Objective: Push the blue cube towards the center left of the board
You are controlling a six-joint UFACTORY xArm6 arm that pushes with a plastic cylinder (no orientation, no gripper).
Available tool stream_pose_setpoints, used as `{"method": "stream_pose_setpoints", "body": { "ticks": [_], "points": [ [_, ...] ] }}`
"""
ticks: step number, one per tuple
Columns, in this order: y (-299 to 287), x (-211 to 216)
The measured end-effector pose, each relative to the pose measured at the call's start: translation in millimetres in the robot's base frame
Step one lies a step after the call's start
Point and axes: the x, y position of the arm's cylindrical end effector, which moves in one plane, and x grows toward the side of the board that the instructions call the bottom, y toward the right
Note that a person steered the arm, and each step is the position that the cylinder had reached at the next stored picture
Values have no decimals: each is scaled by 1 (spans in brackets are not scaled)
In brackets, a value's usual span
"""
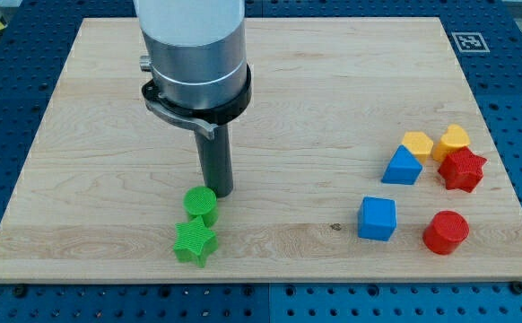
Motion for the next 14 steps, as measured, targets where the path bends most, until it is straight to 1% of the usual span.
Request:
{"method": "stream_pose_setpoints", "body": {
  "ticks": [1,2,3,4,5,6,8,9,10,11,13,14],
  "points": [
    [7,-19],
    [62,-30],
    [93,9],
    [109,68],
    [168,83],
    [181,65],
    [158,21],
    [188,28],
    [197,14],
    [185,-10],
    [83,-41],
    [98,-45]
  ]
}}
